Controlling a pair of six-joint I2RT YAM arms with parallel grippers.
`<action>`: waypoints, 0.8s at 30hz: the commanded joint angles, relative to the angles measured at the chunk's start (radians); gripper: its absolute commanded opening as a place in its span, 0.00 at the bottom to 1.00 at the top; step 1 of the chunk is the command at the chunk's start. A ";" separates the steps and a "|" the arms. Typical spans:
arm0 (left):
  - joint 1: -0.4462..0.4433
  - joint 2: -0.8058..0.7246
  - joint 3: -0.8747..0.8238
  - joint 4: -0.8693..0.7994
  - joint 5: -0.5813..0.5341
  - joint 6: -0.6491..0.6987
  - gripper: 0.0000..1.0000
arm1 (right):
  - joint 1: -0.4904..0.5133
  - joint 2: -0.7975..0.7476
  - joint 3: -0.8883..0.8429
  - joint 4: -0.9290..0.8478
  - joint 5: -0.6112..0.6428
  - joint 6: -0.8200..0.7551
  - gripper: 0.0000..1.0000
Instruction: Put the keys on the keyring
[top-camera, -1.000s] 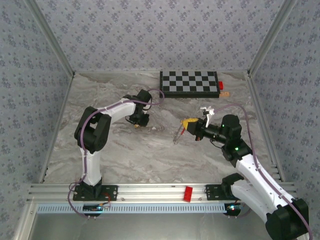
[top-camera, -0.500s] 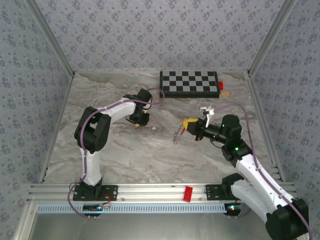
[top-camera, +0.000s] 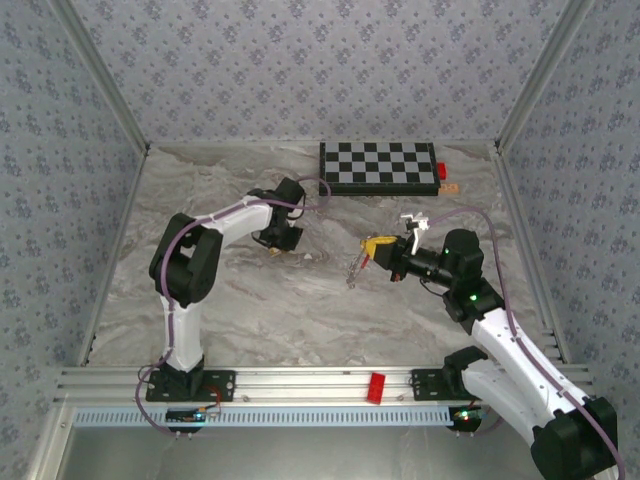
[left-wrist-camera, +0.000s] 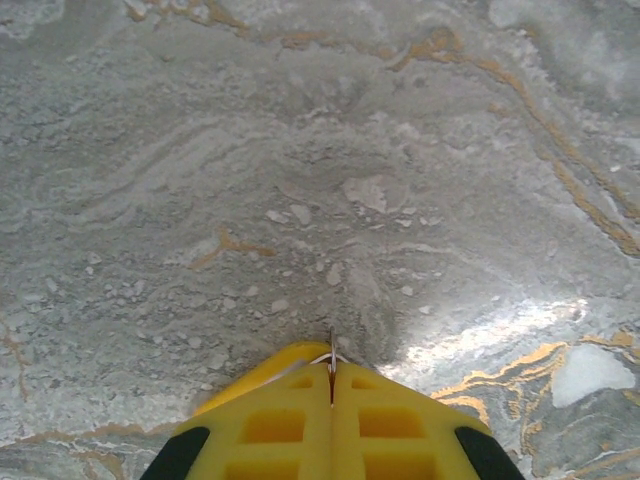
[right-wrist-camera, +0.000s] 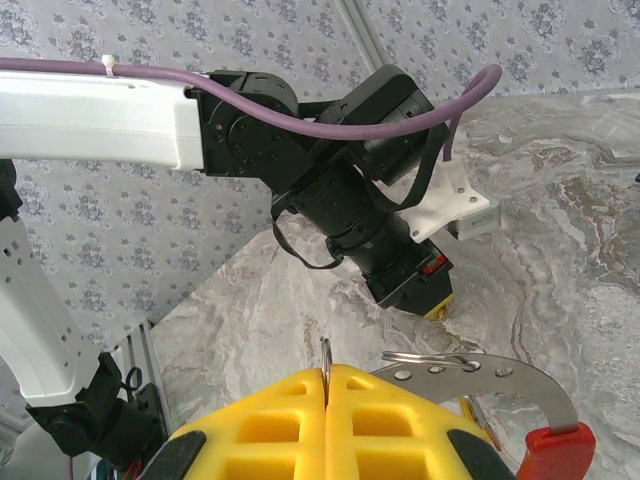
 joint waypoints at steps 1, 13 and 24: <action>-0.023 -0.046 0.016 0.002 -0.017 0.027 0.00 | 0.003 -0.007 -0.011 0.029 -0.006 0.000 0.00; -0.115 -0.263 -0.122 0.178 -0.158 0.055 0.00 | 0.002 -0.051 -0.026 0.023 0.032 -0.020 0.00; -0.187 -0.507 -0.274 0.354 -0.223 0.044 0.00 | 0.001 -0.120 -0.059 0.064 0.065 -0.043 0.00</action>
